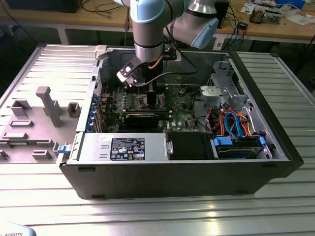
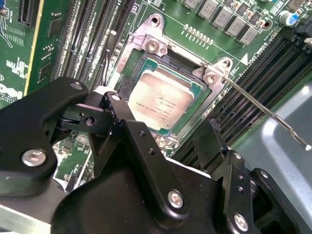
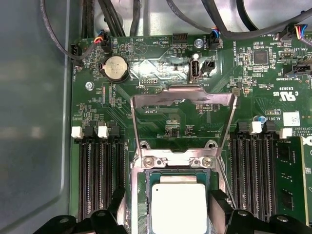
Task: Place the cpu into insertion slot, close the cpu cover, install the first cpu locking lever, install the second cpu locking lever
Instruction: 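Place the cpu into insertion slot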
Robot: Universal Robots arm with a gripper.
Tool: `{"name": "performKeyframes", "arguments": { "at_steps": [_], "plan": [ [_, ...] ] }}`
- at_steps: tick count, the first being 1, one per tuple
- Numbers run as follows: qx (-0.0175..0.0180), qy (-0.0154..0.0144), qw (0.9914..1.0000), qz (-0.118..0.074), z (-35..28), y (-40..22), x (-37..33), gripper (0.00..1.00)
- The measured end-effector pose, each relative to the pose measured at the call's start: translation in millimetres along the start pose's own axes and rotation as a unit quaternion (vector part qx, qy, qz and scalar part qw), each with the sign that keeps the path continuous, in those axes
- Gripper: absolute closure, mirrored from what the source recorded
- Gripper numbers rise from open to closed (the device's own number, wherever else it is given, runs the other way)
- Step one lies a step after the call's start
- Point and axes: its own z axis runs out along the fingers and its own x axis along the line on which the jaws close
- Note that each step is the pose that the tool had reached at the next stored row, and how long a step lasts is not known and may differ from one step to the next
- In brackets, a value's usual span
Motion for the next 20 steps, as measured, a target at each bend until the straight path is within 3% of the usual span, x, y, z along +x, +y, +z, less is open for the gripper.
{"name": "performKeyframes", "arguments": {
  "at_steps": [5, 7, 8, 9, 12, 13, 14, 17, 20],
  "plan": [
    [0.0005, -0.0001, 1.00000, 0.000, -4.1, 0.3, 0.1, 0.24],
    [0.0024, 0.0000, 1.00000, 0.000, -11.8, 1.1, 0.3, 0.24],
    [0.0060, -0.0002, 0.99998, 0.000, -14.7, 1.6, 0.4, 0.24],
    [0.0081, -0.0002, 0.99997, 0.000, -15.3, 2.1, 0.4, 0.24],
    [0.0194, -0.0004, 0.99981, 0.001, -16.2, 5.4, 0.5, 0.25],
    [0.0236, -0.0005, 0.99972, 0.001, -17.4, 6.4, 0.5, 0.38],
    [0.0261, -0.0005, 0.99966, 0.001, -19.5, 6.7, 0.6, 0.44],
    [0.0303, -0.0004, 0.99954, 0.001, -21.8, 7.5, 0.7, 0.56],
    [0.0309, -0.0005, 0.99952, 0.001, -21.9, 7.4, 0.7, 0.74]
  ]
}}
